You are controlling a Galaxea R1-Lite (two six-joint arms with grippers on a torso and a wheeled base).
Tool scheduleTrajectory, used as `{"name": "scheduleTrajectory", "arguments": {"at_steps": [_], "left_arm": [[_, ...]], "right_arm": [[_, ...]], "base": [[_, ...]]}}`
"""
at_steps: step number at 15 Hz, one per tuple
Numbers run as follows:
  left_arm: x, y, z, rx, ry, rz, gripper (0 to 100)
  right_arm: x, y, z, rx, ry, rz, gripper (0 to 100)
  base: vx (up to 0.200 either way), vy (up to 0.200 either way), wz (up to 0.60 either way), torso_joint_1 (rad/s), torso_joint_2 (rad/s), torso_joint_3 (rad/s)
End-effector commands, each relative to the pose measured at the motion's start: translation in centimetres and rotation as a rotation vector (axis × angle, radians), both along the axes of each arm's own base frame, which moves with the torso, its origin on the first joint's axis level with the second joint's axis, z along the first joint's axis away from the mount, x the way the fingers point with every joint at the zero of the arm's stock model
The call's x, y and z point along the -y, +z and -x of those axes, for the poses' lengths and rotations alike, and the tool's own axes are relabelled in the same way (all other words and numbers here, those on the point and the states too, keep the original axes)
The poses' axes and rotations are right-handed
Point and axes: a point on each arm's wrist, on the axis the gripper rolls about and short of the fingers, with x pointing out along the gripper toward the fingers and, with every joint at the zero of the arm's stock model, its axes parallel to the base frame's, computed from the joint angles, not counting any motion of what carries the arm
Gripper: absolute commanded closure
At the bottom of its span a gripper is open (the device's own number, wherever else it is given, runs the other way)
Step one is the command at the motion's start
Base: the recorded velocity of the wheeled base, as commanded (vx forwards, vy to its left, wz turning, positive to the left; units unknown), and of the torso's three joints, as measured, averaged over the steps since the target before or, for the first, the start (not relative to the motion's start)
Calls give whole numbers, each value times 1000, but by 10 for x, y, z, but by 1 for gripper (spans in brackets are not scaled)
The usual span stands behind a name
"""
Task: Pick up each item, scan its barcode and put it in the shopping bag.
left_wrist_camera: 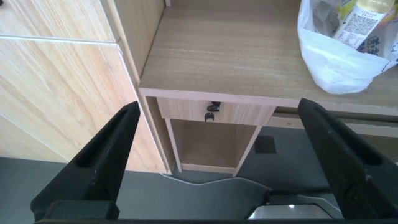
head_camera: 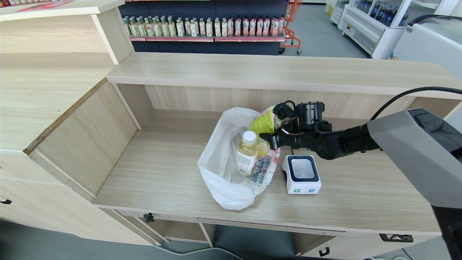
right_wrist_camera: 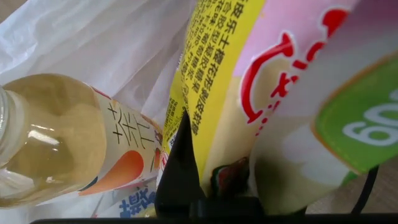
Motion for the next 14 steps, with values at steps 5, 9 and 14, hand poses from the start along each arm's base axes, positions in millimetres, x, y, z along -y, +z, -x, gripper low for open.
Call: {"name": "scheduleTrajectory", "arguments": {"at_steps": [5,9,14], "left_arm": [[0,0,0,-1,1,-1,0],[0,0,0,-1,1,-1,0],[0,0,0,-1,1,-1,0]], "right_arm": [[-2,15,-2,42,5,-22,0],[-3,47,10,90,79,-63,0],[6,102,39,82,98,-140,0]], "base": [[0,0,0,0,0,0],[0,0,0,0,0,0],[0,0,0,0,0,0]]}}
